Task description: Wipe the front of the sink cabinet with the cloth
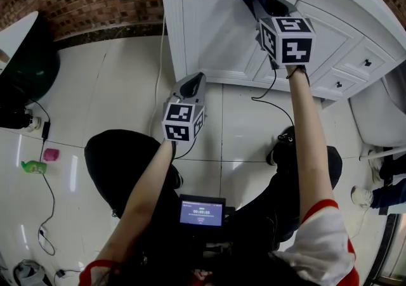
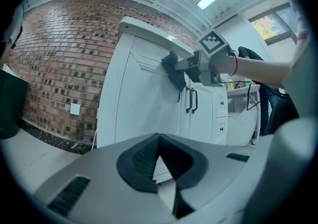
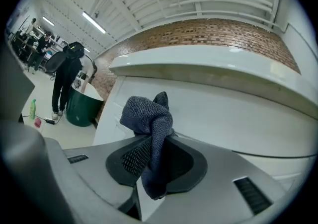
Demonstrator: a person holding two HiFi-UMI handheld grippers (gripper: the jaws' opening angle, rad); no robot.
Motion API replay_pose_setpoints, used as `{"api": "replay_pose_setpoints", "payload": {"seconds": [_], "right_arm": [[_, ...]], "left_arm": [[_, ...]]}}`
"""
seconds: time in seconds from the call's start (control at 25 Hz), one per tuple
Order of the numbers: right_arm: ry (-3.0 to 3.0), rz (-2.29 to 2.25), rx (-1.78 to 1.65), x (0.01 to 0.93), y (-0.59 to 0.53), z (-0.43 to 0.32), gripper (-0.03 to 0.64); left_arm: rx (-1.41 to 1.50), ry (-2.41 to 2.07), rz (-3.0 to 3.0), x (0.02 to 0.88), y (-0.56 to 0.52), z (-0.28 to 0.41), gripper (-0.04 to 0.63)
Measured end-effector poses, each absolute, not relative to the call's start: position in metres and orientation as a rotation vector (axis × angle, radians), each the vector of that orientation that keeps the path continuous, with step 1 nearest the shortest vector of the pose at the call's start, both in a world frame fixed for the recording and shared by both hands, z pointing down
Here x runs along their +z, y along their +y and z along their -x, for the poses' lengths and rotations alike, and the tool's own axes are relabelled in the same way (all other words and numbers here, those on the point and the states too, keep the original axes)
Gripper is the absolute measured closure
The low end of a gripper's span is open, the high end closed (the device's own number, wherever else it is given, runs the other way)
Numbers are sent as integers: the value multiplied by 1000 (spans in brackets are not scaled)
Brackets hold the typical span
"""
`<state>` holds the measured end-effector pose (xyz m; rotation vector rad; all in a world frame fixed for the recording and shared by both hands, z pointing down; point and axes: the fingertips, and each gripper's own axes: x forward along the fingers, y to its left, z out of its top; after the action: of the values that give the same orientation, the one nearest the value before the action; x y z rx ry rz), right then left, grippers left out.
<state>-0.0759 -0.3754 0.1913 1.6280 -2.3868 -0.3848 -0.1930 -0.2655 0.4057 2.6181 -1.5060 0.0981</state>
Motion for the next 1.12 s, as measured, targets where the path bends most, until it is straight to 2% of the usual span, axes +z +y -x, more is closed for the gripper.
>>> {"api": "replay_pose_setpoints", "payload": {"seconds": [1.12], "right_arm": [[-2113, -1352, 149, 536, -378, 90, 526]], "left_arm": [[119, -1531, -2559, 430, -281, 199, 560]]}}
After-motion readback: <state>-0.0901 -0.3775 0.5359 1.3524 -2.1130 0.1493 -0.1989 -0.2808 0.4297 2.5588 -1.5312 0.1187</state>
